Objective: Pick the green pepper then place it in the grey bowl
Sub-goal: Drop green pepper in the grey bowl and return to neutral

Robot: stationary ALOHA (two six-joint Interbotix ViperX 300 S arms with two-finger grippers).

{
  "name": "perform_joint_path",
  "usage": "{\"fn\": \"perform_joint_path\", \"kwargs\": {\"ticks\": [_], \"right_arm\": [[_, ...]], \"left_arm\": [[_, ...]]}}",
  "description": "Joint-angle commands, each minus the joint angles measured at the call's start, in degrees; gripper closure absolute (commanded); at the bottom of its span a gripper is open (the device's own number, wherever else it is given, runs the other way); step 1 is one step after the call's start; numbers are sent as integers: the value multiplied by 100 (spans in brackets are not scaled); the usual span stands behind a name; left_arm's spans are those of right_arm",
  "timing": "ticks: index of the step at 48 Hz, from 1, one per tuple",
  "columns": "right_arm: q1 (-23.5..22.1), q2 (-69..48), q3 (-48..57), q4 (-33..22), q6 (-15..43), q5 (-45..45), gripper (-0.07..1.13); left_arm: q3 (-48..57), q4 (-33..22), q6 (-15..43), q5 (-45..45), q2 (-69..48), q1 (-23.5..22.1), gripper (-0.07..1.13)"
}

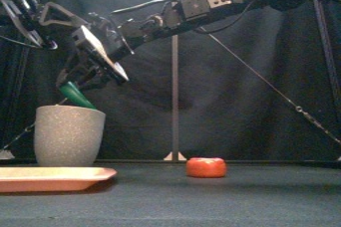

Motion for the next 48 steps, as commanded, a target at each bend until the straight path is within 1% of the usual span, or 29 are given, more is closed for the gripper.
{"fn": "perform_joint_path", "kwargs": {"ticks": [1,4,12,17,26,33,41,48], "right_arm": [[26,-132,-255,-70,-9,202,33],[44,-132,-264,-185,-9,229,29],[114,-132,-255,-580,-18,246,12],[149,-123,-246,-694,44,325,5],[202,-343,-158,-738,9,650,5],[202,-668,211,-747,26,694,5],[202,-1063,800,-712,62,431,5],[211,-1389,1310,-650,62,-35,5]], "left_arm": [[-79,9,9,-62,18,9,100],[-79,9,9,-62,18,9,100],[-79,9,9,-62,9,9,100],[-70,0,9,-62,18,9,100],[-70,9,9,-62,18,9,100],[-70,0,9,-62,18,9,100],[-70,0,9,-62,9,26,100],[-44,0,9,-53,18,53,100]]}}
